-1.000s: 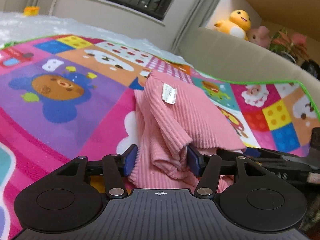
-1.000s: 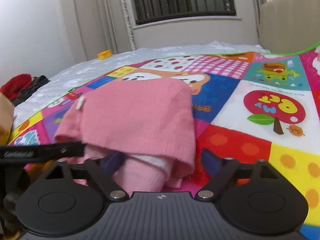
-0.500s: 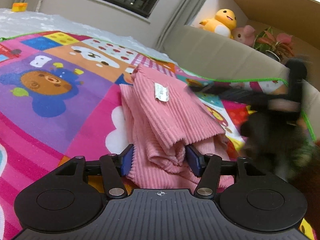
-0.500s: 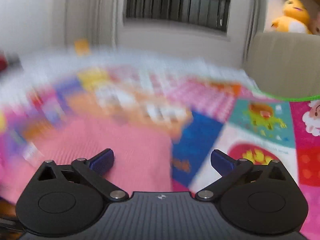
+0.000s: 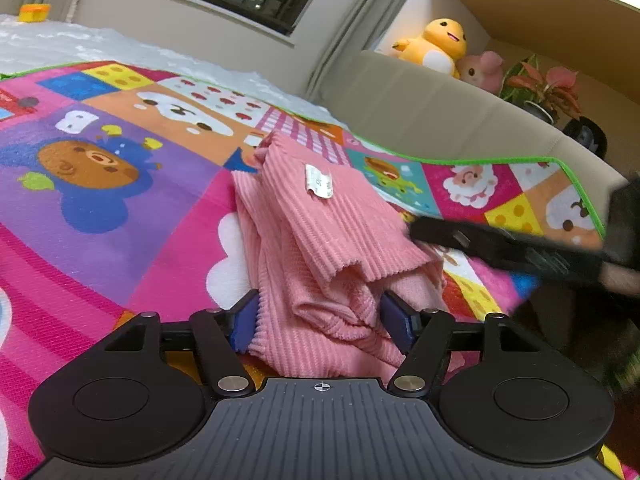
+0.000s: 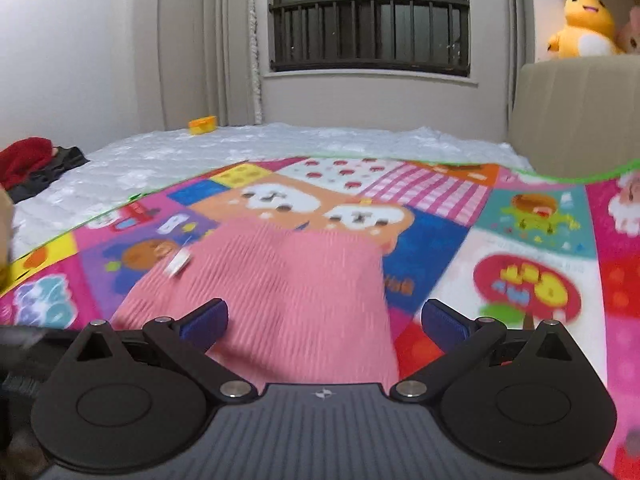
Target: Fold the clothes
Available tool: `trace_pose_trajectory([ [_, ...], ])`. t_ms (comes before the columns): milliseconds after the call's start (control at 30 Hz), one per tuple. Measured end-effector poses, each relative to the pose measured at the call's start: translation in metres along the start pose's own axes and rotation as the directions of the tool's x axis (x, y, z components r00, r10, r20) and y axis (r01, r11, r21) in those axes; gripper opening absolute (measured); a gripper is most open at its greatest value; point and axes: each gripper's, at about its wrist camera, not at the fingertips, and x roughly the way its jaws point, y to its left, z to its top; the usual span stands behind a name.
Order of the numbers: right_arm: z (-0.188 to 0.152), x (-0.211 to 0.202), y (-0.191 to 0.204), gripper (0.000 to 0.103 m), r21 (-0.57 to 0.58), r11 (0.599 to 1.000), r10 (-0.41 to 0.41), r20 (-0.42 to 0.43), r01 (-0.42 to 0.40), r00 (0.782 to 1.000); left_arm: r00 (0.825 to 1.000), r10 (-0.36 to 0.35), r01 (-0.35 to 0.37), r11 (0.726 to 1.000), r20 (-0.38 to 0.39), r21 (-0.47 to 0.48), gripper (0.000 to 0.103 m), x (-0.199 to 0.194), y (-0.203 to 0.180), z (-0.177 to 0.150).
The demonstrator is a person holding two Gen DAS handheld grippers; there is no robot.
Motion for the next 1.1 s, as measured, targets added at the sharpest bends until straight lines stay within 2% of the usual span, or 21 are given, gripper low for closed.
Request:
trace_pose_trajectory([
  [67, -0.011, 0.001, 0.003, 0.103, -0.036, 0.999, -0.020, -0.044, 0.018, 0.999, 1.000, 0.001, -0.001, 1.000, 0.001, 0.000, 0.072, 0.000, 0.000, 0.000],
  [133, -0.026, 0.015, 0.007, 0.103, -0.086, 0.994, -0.081, -0.091, 0.073, 0.993, 1.000, -0.002, 0.002, 1.000, 0.003, -0.004, 0.075, -0.001, 0.000, 0.000],
  [300, -0.037, 0.031, -0.007, 0.103, -0.001, 1.000, -0.009, -0.112, 0.009, 0.994, 0.996, -0.009, 0.008, 1.000, 0.087, 0.017, 0.077, -0.025, -0.001, 0.005],
  [367, -0.039, 0.029, -0.011, 0.103, 0.022, 1.000, 0.007, -0.105, -0.004, 0.994, 0.988, -0.027, 0.018, 0.998, 0.153, 0.057, 0.078, -0.043, -0.007, 0.014],
  [433, -0.041, 0.028, -0.011, 0.103, 0.023, 1.000, 0.008, -0.096, -0.006, 0.995, 0.980, -0.076, 0.057, 0.993, 0.183, 0.108, 0.082, -0.053, -0.021, 0.028],
  [533, -0.043, 0.025, -0.011, 0.103, 0.019, 1.000, 0.003, -0.078, -0.001, 0.997, 0.979, -0.149, 0.119, 0.972, 0.141, 0.202, 0.087, -0.039, -0.042, 0.052],
  [600, -0.045, 0.021, -0.011, 0.103, 0.020, 1.000, 0.003, -0.065, -0.002, 0.998, 0.984, -0.159, 0.135, 0.961, 0.085, 0.240, 0.087, -0.011, -0.049, 0.070],
  [667, -0.046, 0.018, -0.011, 0.103, 0.020, 1.000, 0.007, -0.055, -0.006, 0.998, 0.991, -0.129, 0.120, 0.967, 0.026, 0.226, 0.087, 0.024, -0.044, 0.083],
  [733, -0.046, 0.016, -0.013, 0.103, 0.027, 1.000, 0.014, -0.047, -0.013, 0.999, 0.998, -0.057, 0.063, 0.984, -0.039, 0.166, 0.079, 0.056, -0.026, 0.089],
  [800, -0.046, 0.014, -0.017, 0.103, 0.048, 0.998, 0.034, -0.035, -0.032, 0.999, 0.996, 0.025, -0.013, 0.992, -0.091, 0.125, 0.071, 0.080, -0.003, 0.084],
  [833, -0.046, 0.012, -0.020, 0.103, 0.064, 0.997, 0.046, -0.029, -0.044, 0.999, 0.993, 0.048, -0.036, 0.993, -0.105, 0.115, 0.073, 0.088, 0.007, 0.078],
  [933, -0.047, 0.013, -0.027, 0.103, 0.107, 0.993, 0.060, -0.036, -0.056, 0.998, 0.997, 0.014, -0.009, 0.998, -0.074, 0.065, 0.072, 0.081, 0.024, 0.071],
  [967, -0.047, 0.014, -0.028, 0.103, 0.113, 0.992, 0.061, -0.043, -0.056, 0.997, 0.998, 0.019, -0.016, 0.998, -0.063, 0.055, 0.070, 0.076, 0.025, 0.071],
  [1033, -0.047, 0.015, -0.027, 0.103, 0.104, 0.994, 0.051, -0.051, -0.045, 0.997, 0.998, 0.066, -0.065, 0.996, -0.019, 0.058, 0.075, 0.057, 0.020, 0.066],
  [1100, -0.047, 0.015, -0.024, 0.103, 0.092, 0.995, 0.040, -0.053, -0.035, 0.998, 0.996, 0.081, -0.083, 0.994, 0.028, 0.077, 0.077, 0.034, 0.010, 0.056],
])
